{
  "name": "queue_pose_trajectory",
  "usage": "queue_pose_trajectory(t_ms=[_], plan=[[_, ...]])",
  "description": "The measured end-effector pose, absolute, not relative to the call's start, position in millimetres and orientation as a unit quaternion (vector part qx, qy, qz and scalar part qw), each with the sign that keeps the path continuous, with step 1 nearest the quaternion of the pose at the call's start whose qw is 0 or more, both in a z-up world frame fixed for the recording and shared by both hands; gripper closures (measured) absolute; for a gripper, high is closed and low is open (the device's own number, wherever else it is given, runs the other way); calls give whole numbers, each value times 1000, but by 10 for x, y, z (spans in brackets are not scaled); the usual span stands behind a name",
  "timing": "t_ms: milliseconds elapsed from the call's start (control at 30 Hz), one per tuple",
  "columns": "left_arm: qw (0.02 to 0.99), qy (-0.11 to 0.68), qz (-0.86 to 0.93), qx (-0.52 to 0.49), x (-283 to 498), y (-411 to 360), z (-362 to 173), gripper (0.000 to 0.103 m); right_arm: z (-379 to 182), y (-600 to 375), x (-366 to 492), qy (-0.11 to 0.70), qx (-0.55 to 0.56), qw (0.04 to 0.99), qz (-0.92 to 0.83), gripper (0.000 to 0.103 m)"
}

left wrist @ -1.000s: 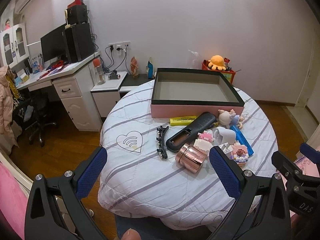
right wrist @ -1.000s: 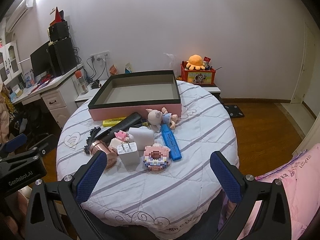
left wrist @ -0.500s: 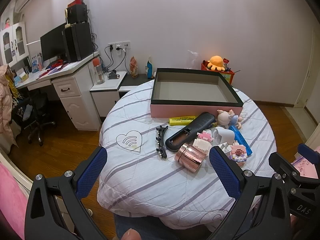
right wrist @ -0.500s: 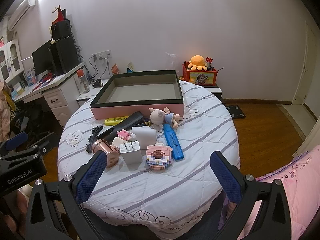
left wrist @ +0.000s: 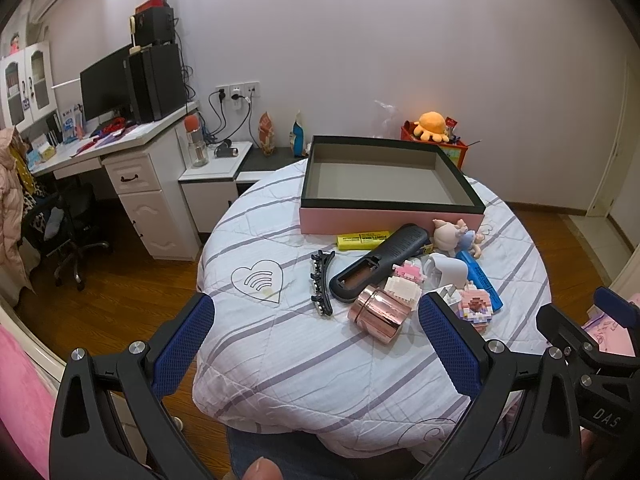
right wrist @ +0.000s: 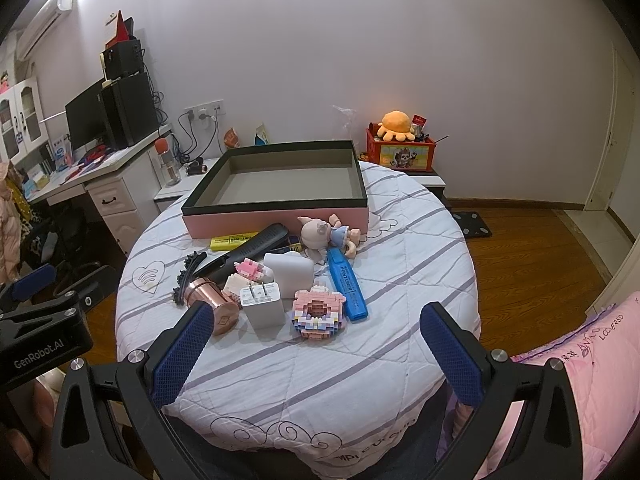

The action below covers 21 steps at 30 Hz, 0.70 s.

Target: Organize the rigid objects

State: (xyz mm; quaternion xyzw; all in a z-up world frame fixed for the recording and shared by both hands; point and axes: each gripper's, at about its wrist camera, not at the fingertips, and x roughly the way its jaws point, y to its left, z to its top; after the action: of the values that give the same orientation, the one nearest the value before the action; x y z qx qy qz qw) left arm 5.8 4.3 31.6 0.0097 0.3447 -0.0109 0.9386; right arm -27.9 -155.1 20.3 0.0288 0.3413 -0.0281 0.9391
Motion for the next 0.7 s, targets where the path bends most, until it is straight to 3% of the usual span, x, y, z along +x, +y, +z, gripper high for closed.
queue_pose_trajectory(t_ms=[700], plan=[[928,372,-16,4,229,99,8,0,-9,-1602,-141,369,23,929,-22,0]])
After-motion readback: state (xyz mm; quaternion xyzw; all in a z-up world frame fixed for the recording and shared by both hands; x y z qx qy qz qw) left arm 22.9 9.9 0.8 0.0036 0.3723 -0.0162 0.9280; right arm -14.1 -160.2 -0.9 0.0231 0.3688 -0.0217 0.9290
